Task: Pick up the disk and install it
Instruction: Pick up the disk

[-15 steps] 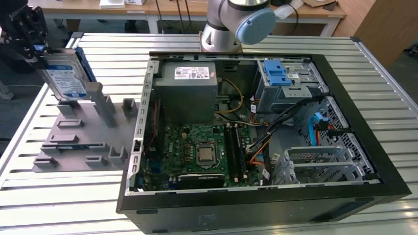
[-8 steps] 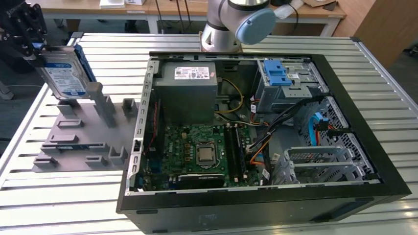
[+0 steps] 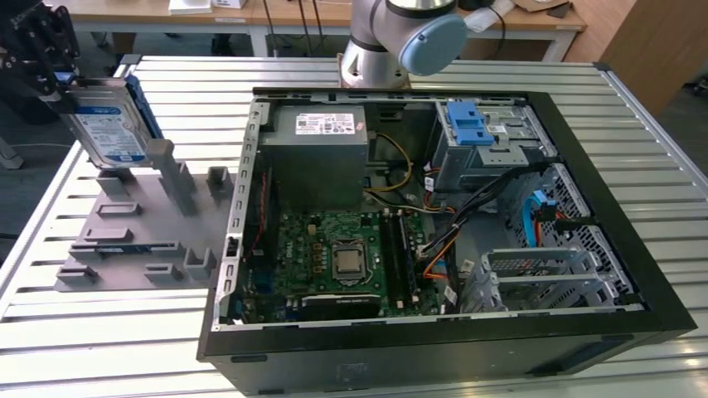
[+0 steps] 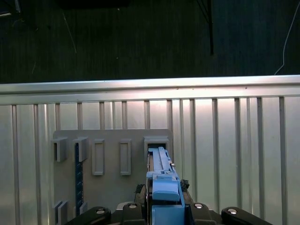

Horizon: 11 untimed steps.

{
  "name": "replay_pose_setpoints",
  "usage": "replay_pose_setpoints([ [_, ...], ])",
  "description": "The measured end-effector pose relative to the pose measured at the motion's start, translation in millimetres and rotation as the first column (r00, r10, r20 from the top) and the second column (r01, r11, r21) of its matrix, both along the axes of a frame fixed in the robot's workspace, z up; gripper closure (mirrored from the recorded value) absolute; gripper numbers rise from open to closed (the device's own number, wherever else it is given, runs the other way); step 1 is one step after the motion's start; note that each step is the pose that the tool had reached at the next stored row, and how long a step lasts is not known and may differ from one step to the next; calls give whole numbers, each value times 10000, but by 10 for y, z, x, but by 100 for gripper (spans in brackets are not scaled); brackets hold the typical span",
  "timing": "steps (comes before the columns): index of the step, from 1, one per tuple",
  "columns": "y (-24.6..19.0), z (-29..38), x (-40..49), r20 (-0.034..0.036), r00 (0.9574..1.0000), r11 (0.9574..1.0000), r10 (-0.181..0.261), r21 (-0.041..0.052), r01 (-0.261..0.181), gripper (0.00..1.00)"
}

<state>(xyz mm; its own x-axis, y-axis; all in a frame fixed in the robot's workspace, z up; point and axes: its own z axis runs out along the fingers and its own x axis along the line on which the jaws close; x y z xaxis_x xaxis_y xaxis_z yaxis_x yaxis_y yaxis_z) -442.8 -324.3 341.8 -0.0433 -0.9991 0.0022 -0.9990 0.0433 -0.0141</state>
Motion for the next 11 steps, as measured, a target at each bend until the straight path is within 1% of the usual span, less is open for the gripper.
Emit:
replay_pose_setpoints([
  [5,0,9,-1,-4,10000,10000,0,-2,0,64],
  [11,0,63,0,-1,10000,10000,0,0,0,64],
])
